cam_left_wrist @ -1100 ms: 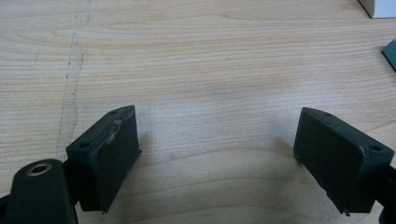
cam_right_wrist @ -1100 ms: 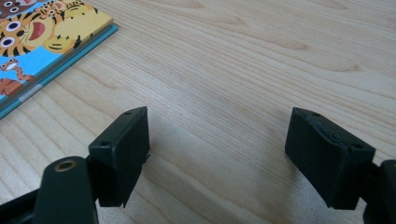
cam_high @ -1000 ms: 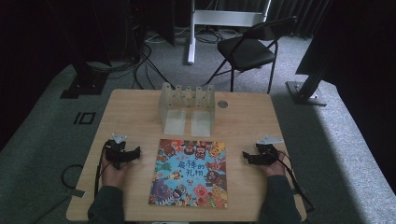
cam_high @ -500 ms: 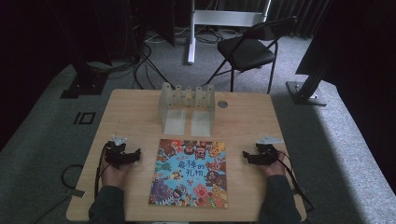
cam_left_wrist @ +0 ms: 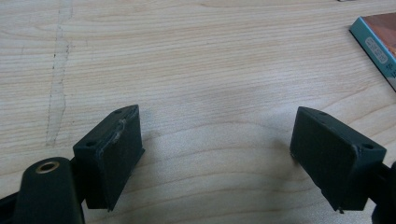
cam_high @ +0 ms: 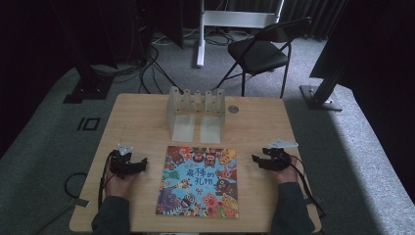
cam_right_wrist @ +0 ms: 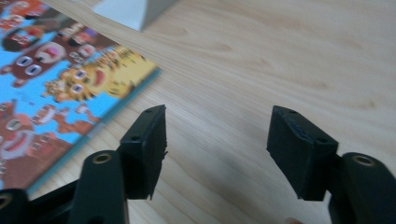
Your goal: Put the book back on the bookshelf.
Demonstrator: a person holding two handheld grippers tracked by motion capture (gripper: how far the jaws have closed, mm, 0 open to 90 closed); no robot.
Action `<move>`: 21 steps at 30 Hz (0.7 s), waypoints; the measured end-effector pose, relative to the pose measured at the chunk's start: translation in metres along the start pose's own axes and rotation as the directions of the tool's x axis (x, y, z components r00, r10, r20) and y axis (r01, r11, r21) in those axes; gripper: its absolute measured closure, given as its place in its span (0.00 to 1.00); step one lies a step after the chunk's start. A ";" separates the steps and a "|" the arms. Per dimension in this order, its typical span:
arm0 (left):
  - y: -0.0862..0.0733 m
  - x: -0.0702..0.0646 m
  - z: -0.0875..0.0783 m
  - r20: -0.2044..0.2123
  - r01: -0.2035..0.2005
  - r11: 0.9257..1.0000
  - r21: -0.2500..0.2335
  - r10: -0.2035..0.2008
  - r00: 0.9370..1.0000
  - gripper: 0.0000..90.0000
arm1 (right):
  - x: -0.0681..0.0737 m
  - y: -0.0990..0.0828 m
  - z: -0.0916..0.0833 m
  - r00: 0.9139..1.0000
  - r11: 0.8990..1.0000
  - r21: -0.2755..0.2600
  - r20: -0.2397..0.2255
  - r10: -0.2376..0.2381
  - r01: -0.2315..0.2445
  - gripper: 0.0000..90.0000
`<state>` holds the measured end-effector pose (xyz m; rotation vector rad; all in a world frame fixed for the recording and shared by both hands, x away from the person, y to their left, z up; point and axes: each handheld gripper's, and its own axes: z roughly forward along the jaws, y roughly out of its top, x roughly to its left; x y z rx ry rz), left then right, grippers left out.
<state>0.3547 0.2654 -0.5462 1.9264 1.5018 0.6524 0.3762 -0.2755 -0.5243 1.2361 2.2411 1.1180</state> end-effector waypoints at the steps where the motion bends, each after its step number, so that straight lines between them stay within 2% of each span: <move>1: 0.000 0.000 0.000 0.000 0.000 1.000 0.000 0.000 1.000 0.19 | 0.002 0.002 0.000 1.000 1.000 -0.004 -0.003 -0.011 0.011 0.43; 6: 0.000 0.000 0.000 0.000 0.000 1.000 0.000 0.000 1.000 0.19 | 0.014 0.014 0.000 0.998 0.998 -0.005 -0.010 -0.062 0.062 0.45; 11: -0.001 -0.001 -0.001 0.003 -0.003 1.000 -0.007 0.003 1.000 0.21 | 0.024 0.025 0.005 0.993 0.994 0.007 -0.029 -0.111 0.112 0.56; 13: -0.001 -0.002 -0.002 0.005 -0.005 1.000 -0.010 0.005 1.000 0.25 | 0.029 0.030 0.008 0.991 0.992 0.010 -0.036 -0.128 0.129 0.56; 21: -0.002 -0.002 -0.002 0.007 -0.007 1.000 -0.011 0.007 1.000 0.25 | 0.043 0.042 0.022 0.979 0.982 0.034 -0.093 -0.184 0.188 0.51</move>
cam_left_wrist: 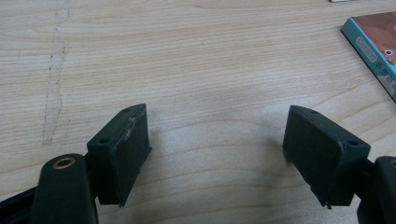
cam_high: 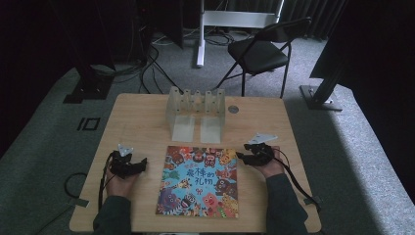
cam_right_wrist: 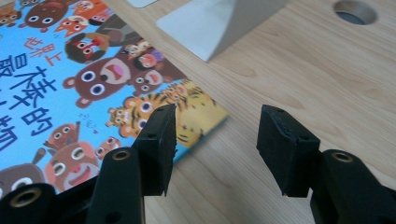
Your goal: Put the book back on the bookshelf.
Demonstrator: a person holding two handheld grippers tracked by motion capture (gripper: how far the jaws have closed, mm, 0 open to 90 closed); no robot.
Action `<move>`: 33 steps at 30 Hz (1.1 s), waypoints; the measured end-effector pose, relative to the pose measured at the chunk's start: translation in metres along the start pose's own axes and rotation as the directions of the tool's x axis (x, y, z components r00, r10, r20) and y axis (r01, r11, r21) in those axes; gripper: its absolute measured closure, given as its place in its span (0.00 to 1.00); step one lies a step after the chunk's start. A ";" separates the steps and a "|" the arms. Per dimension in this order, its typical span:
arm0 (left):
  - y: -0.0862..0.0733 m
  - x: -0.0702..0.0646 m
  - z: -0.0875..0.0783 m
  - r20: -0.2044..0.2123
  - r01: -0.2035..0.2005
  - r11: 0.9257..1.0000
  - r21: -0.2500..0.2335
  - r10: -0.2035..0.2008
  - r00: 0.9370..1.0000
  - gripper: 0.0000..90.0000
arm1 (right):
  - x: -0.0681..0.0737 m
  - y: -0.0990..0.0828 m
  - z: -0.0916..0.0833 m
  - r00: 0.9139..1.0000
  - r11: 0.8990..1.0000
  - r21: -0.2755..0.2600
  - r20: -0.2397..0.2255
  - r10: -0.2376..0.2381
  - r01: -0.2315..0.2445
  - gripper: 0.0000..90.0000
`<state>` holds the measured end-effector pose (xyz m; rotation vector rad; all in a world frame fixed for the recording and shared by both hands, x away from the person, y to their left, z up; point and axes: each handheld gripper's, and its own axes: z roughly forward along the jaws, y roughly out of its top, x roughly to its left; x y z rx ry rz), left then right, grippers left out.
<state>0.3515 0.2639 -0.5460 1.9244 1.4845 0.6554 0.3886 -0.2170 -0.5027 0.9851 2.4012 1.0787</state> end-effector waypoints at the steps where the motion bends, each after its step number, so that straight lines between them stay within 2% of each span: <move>1: 0.000 0.000 0.000 0.003 -0.001 1.000 0.000 0.001 1.000 0.25 | 0.001 0.002 0.002 1.000 1.000 0.003 -0.009 -0.002 0.002 0.50; 3: -0.001 0.000 -0.001 0.006 -0.007 1.000 -0.001 0.007 1.000 0.26 | 0.003 0.005 0.005 1.000 1.000 0.002 -0.025 -0.014 0.014 0.44; 6: -0.001 -0.001 -0.003 0.010 -0.010 1.000 0.000 0.010 1.000 0.33 | 0.007 0.011 0.010 0.999 1.000 0.015 -0.032 -0.027 0.028 0.32; 9: -0.001 -0.003 -0.003 0.011 -0.026 1.000 -0.009 0.026 1.000 0.37 | 0.010 0.015 0.015 0.998 0.999 0.019 -0.050 -0.039 0.040 0.29; 12: -0.002 -0.001 -0.003 0.026 -0.022 1.000 -0.013 0.022 0.999 0.37 | 0.011 0.018 0.022 0.997 0.998 0.030 -0.062 -0.050 0.052 0.27; 16: -0.002 -0.001 -0.003 0.025 -0.019 1.000 -0.015 0.020 0.999 0.38 | 0.010 0.018 0.032 0.996 0.997 0.050 -0.078 -0.048 0.052 0.26; 17: -0.002 -0.003 -0.003 0.021 -0.017 1.000 -0.018 0.017 1.000 0.40 | 0.008 0.016 0.039 0.996 0.996 0.071 -0.080 -0.043 0.048 0.26; 20: -0.001 -0.005 -0.002 0.026 -0.021 1.000 -0.022 0.021 0.999 0.44 | 0.006 0.014 0.045 0.996 0.995 0.089 -0.085 -0.030 0.038 0.25; 23: 0.001 -0.006 -0.003 0.022 -0.017 1.000 -0.002 0.017 1.000 0.44 | 0.006 0.012 0.050 0.996 0.994 0.101 -0.091 -0.023 0.033 0.25; 25: 0.003 -0.008 -0.004 0.033 -0.027 1.000 0.010 0.026 0.999 0.49 | 0.005 0.011 0.053 0.996 0.994 0.105 -0.093 -0.017 0.027 0.26; 26: 0.004 -0.010 -0.004 0.065 -0.034 0.999 0.014 0.033 0.997 0.49 | 0.005 0.010 0.055 0.995 0.994 0.106 -0.095 -0.010 0.020 0.26; 27: 0.004 -0.010 -0.004 0.065 -0.034 0.999 0.014 0.033 0.997 0.49 | 0.006 0.010 0.056 0.995 0.994 0.107 -0.097 -0.007 0.017 0.25; 28: 0.004 -0.011 -0.006 0.083 -0.036 0.999 0.008 0.035 0.996 0.49 | 0.006 0.010 0.056 0.995 0.994 0.107 -0.097 -0.007 0.017 0.25; 29: 0.005 -0.015 -0.010 0.111 -0.049 0.999 -0.010 0.050 0.993 0.47 | 0.006 0.009 0.058 0.994 0.995 0.095 -0.106 0.008 0.002 0.25; 31: 0.007 -0.022 -0.015 0.129 -0.079 0.996 -0.032 0.083 0.988 0.43 | 0.005 0.009 0.059 0.994 0.996 0.093 -0.107 0.011 -0.001 0.25; 32: 0.008 -0.026 -0.018 0.130 -0.109 0.993 -0.037 0.113 0.985 0.39 | 0.005 0.008 0.059 0.994 0.996 0.094 -0.107 0.012 -0.002 0.25; 33: 0.008 -0.026 -0.018 0.130 -0.109 0.993 -0.037 0.113 0.985 0.32 | 0.005 0.008 0.059 0.994 0.996 0.093 -0.108 0.013 -0.003 0.25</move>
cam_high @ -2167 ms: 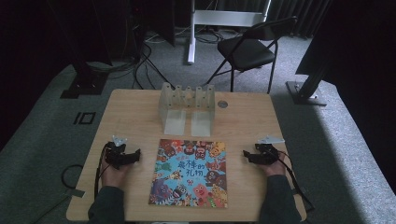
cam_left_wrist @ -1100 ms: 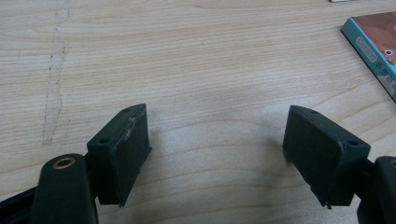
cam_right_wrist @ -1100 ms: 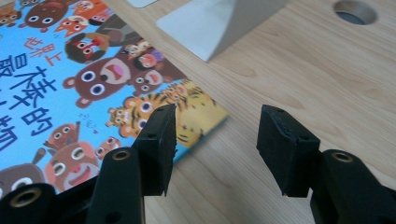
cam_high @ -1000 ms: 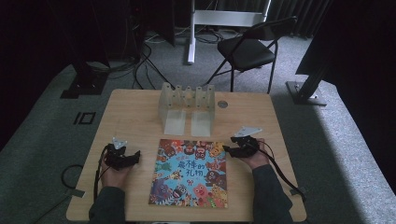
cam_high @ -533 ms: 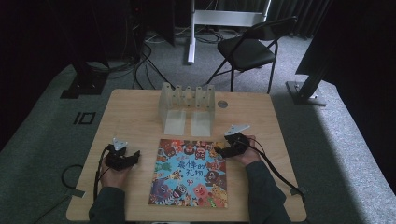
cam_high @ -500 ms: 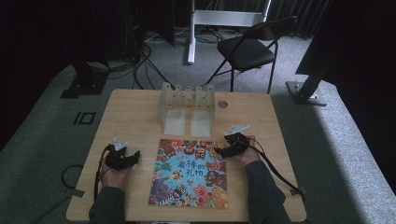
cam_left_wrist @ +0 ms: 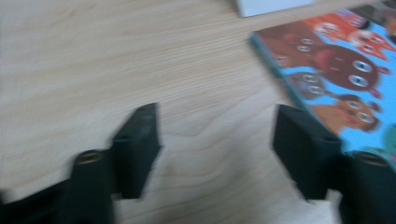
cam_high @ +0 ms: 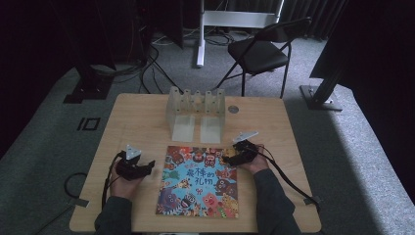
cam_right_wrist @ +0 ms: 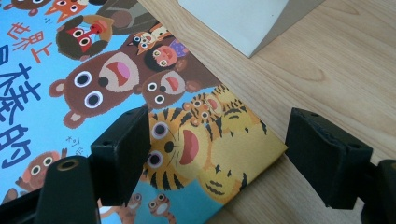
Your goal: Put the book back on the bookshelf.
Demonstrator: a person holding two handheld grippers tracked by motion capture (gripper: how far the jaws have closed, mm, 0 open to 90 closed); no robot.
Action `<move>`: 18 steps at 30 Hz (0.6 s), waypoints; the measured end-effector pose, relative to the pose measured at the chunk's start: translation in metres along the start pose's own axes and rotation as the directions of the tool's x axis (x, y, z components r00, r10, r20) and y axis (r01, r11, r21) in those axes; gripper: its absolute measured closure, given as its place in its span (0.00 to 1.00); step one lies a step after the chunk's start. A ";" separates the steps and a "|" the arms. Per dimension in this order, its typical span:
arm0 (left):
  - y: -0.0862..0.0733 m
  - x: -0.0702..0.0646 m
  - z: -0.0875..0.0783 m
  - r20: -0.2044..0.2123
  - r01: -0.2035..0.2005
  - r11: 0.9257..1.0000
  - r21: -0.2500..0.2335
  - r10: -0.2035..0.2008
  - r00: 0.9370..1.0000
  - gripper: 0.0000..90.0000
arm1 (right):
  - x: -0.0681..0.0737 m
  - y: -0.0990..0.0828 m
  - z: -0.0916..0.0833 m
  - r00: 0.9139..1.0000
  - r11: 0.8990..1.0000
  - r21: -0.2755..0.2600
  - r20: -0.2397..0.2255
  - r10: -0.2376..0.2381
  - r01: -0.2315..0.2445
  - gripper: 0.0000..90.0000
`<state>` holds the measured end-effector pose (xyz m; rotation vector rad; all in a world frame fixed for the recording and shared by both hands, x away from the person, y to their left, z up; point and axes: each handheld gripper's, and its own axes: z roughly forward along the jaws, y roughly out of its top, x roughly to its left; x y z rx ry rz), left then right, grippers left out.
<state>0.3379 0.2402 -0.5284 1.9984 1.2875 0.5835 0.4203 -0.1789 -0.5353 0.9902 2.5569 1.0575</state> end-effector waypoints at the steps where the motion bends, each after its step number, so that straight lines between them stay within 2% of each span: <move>1: 0.003 -0.009 -0.002 0.026 -0.050 0.999 0.002 0.050 0.998 0.29 | 0.000 -0.001 0.000 1.000 1.000 -0.003 -0.002 0.003 -0.003 0.25; 2: 0.004 -0.013 -0.002 0.052 -0.060 0.998 -0.003 0.060 0.997 0.26 | -0.001 -0.002 -0.001 1.000 1.000 -0.005 -0.008 0.007 -0.007 0.25; 3: 0.004 -0.013 -0.002 0.052 -0.060 0.998 -0.003 0.060 0.997 0.22 | -0.001 -0.002 -0.001 1.000 1.000 -0.005 -0.008 0.007 -0.007 0.25; 4: 0.005 -0.020 -0.004 0.087 -0.083 0.997 -0.010 0.083 0.993 0.20 | -0.004 -0.005 -0.001 0.999 0.999 -0.013 -0.031 0.032 -0.033 0.25; 5: 0.005 -0.024 -0.004 0.104 -0.090 0.996 -0.016 0.091 0.990 0.18 | -0.005 -0.006 -0.001 0.998 0.999 -0.014 -0.039 0.044 -0.044 0.25; 6: 0.005 -0.024 -0.004 0.104 -0.090 0.996 -0.016 0.091 0.990 0.16 | -0.005 -0.006 -0.001 0.998 0.999 -0.014 -0.039 0.044 -0.044 0.25; 7: 0.005 -0.032 -0.007 0.139 -0.110 0.993 -0.034 0.114 0.984 0.16 | -0.006 -0.008 -0.001 0.998 0.999 -0.016 -0.050 0.050 -0.050 0.25; 9: 0.004 -0.044 -0.010 0.150 -0.150 0.988 -0.043 0.155 0.976 0.16 | -0.006 -0.008 -0.002 0.997 0.998 -0.017 -0.055 0.052 -0.053 0.25; 11: 0.001 -0.059 -0.014 0.176 -0.190 0.980 -0.054 0.197 0.965 0.16 | -0.007 -0.008 -0.002 0.996 0.998 -0.020 -0.061 0.061 -0.062 0.25; 12: 0.000 -0.067 -0.015 0.192 -0.208 0.976 -0.059 0.215 0.958 0.16 | -0.007 -0.008 -0.002 0.996 0.998 -0.021 -0.063 0.064 -0.065 0.25; 13: -0.002 -0.075 -0.016 0.218 -0.228 0.972 -0.064 0.236 0.947 0.16 | -0.008 -0.007 -0.002 0.996 0.998 -0.022 -0.064 0.065 -0.067 0.25; 15: -0.005 -0.090 -0.020 0.239 -0.278 0.958 -0.068 0.286 0.928 0.13 | -0.008 -0.007 -0.003 0.995 0.997 -0.025 -0.068 0.069 -0.071 0.25; 16: -0.007 -0.097 -0.021 0.261 -0.301 0.951 -0.070 0.309 0.915 0.13 | -0.008 -0.007 -0.004 0.995 0.997 -0.027 -0.069 0.073 -0.075 0.25; 18: -0.010 -0.110 -0.024 0.280 -0.335 0.939 -0.076 0.342 0.897 0.10 | -0.009 -0.006 -0.005 0.994 0.996 -0.034 -0.075 0.080 -0.083 0.25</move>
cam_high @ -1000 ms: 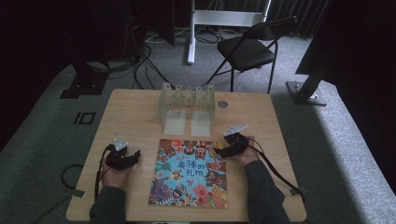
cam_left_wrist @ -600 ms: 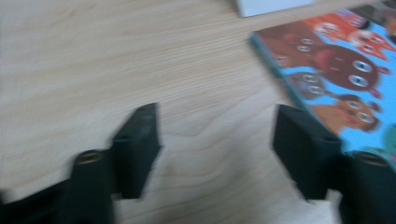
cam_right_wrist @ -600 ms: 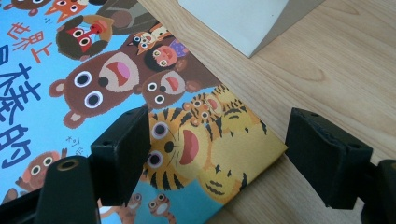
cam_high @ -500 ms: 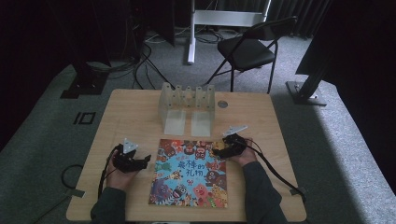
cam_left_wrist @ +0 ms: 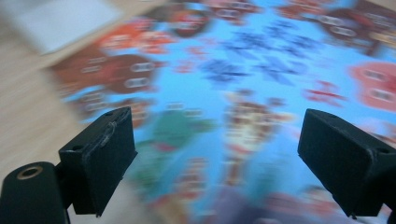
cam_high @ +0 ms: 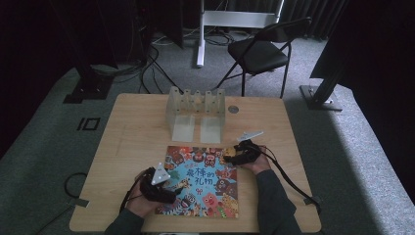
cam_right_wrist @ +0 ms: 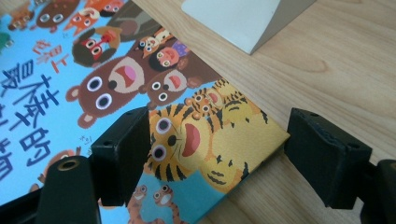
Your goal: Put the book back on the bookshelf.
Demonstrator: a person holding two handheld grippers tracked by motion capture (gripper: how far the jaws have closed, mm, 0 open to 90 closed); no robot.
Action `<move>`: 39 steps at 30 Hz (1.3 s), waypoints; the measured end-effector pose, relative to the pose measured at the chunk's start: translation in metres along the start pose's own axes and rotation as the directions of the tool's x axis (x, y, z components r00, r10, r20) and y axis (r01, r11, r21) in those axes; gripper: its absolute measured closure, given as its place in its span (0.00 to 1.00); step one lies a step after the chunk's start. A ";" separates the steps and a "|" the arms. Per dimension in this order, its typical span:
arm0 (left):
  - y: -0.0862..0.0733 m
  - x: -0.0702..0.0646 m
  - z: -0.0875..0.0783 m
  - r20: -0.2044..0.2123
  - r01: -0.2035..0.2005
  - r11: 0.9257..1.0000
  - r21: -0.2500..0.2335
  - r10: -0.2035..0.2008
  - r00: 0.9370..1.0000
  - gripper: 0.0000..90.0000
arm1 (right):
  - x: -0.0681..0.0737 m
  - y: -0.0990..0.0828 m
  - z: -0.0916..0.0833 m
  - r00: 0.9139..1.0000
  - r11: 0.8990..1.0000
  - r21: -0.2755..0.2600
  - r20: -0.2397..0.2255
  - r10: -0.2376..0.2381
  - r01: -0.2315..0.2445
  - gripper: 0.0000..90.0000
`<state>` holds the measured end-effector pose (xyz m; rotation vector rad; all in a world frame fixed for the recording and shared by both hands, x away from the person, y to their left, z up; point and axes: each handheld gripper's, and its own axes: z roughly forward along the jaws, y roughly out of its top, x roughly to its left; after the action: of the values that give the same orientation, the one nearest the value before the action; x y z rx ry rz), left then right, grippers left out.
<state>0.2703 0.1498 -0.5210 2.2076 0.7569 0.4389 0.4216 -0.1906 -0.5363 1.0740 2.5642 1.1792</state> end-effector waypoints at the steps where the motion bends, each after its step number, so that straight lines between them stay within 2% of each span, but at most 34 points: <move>1: 0.001 -0.006 0.001 0.020 -0.017 1.000 0.002 0.017 1.000 0.09 | 0.000 0.000 -0.001 1.000 1.000 -0.004 -0.003 0.002 -0.002 0.25; 6: 0.004 -0.032 0.006 0.072 -0.103 0.995 0.007 0.102 0.992 0.03 | 0.001 0.004 -0.005 1.000 1.000 -0.017 -0.003 0.006 -0.006 0.25; 9: 0.006 -0.045 0.009 0.098 -0.149 0.989 0.008 0.148 0.984 0.03 | 0.003 0.007 -0.008 1.000 1.000 -0.016 0.005 -0.002 0.002 0.26; 15: 0.011 -0.067 0.016 0.137 -0.212 0.977 0.003 0.210 0.968 0.02 | 0.006 0.014 -0.015 1.000 1.000 -0.026 0.008 -0.007 0.007 0.26; 17: 0.012 -0.072 0.019 0.145 -0.230 0.973 0.006 0.227 0.963 0.02 | 0.006 0.015 -0.017 1.000 0.999 -0.042 0.001 -0.002 0.002 0.26; 18: 0.012 -0.072 0.019 0.145 -0.230 0.973 0.006 0.227 0.963 0.02 | 0.006 0.016 -0.019 1.000 0.999 -0.047 -0.002 -0.001 0.001 0.26; 22: 0.017 -0.086 0.023 0.116 -0.269 0.963 -0.018 0.269 0.956 0.02 | 0.006 0.018 -0.023 1.000 0.997 -0.071 -0.021 0.009 -0.011 0.26; 26: 0.021 -0.094 0.031 0.104 -0.286 0.958 -0.018 0.286 0.953 0.02 | 0.005 0.020 -0.027 0.999 0.996 -0.089 -0.042 0.027 -0.031 0.26; 28: 0.022 -0.097 0.033 0.078 -0.291 0.956 -0.021 0.292 0.953 0.02 | 0.005 0.021 -0.028 0.999 0.996 -0.090 -0.042 0.024 -0.027 0.25; 30: 0.023 -0.097 0.034 0.050 -0.283 0.959 -0.036 0.284 0.957 0.02 | 0.007 0.024 -0.030 0.999 0.995 -0.093 -0.038 0.017 -0.020 0.25; 38: 0.027 -0.094 0.025 0.030 -0.284 0.954 -0.092 0.288 0.957 0.02 | 0.007 0.027 -0.033 0.998 0.992 -0.118 -0.052 0.032 -0.038 0.27; 39: 0.028 -0.093 0.024 0.031 -0.278 0.956 -0.099 0.282 0.959 0.03 | 0.007 0.027 -0.033 0.997 0.992 -0.116 -0.057 0.043 -0.049 0.27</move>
<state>0.2219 0.0624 -0.5233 2.2349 0.3907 0.5512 0.4191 -0.1947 -0.4932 1.0949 2.4861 1.3698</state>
